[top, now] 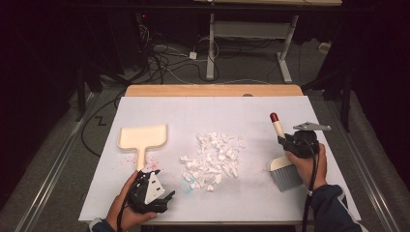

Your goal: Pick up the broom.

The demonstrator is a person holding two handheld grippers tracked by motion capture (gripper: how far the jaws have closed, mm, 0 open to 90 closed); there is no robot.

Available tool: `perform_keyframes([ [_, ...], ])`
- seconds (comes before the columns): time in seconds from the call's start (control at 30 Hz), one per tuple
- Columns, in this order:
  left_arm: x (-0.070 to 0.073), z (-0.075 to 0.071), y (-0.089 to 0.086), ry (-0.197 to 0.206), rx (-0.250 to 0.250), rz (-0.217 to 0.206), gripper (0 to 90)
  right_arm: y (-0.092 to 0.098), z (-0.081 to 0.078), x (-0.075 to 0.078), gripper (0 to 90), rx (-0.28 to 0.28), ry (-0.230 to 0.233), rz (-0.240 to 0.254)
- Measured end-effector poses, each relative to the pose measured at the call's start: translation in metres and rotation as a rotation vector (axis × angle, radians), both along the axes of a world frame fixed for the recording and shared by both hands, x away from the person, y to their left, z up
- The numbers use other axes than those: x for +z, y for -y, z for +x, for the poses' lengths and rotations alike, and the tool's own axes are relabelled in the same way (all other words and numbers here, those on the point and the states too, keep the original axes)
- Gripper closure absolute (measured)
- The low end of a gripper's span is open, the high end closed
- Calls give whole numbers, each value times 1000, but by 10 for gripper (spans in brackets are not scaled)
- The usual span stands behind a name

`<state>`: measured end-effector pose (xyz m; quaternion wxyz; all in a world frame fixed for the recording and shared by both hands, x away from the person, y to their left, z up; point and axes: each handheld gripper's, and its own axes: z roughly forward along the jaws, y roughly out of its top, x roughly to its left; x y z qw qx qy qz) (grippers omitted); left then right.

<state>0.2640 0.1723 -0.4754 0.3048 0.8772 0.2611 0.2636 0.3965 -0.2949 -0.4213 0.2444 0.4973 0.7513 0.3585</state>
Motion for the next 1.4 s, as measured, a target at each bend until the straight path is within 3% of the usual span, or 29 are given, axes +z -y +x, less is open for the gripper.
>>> perform_keyframes([
  [0.07,1,0,0,4,3,2,169,2,-10,11,711,15,47,33],
  [0.1,1,0,0,3,6,-4,169,2,-10,11,711,15,47,33],
  [0.17,3,0,1,1,6,-29,169,2,-27,30,710,46,116,70],
  [0.23,8,0,5,2,2,-62,169,1,-31,36,711,60,135,76],
  [0.3,17,3,15,9,-15,-122,168,-5,-44,50,711,77,198,86],
  [0.33,23,4,23,21,-31,-143,168,-5,-44,50,711,77,198,86],
  [0.37,34,9,42,35,-73,-197,168,-11,-50,55,711,90,227,92],
  [0.4,34,9,42,35,-73,-197,168,-11,-50,55,711,90,227,92],
  [0.43,46,15,67,44,-115,-241,168,-18,-54,59,712,108,251,88],
  [0.47,46,15,67,44,-115,-241,168,-18,-54,59,712,108,251,88],
  [0.5,56,21,95,56,-165,-269,168,-24,-56,62,712,129,256,81],
  [0.6,65,29,134,84,-227,-277,168,-34,-61,66,712,167,268,84],
  [0.67,66,35,154,92,-229,-272,168,-41,-66,68,712,180,280,86],
  [0.7,66,35,154,92,-229,-272,171,-44,-68,68,712,197,280,75],
  [0.77,63,45,174,66,-207,-308,181,-50,-74,70,712,218,290,77],
  [0.9,54,51,186,27,-187,-311,217,-62,-87,75,712,261,307,59],
  [1.0,53,51,188,22,-192,-313,288,-69,-98,79,712,298,317,60],
  [1.03,53,51,186,11,-220,-333,322,-72,-102,81,711,309,323,59],
  [1.07,53,51,186,11,-220,-333,389,-74,-106,82,711,316,336,62],
  [1.13,55,49,179,-6,-256,-362,454,-78,-111,85,711,339,338,57],
  [1.2,57,47,173,4,-267,-368,594,-82,-117,88,711,343,354,54],
  [1.27,60,46,165,10,-277,-377,631,-83,-120,90,710,359,351,62],
  [1.33,62,45,156,-18,-313,-376,646,-83,-121,90,709,385,346,80],
  [1.4,63,43,149,-41,-317,-370,647,-83,-120,89,710,422,334,92],
])
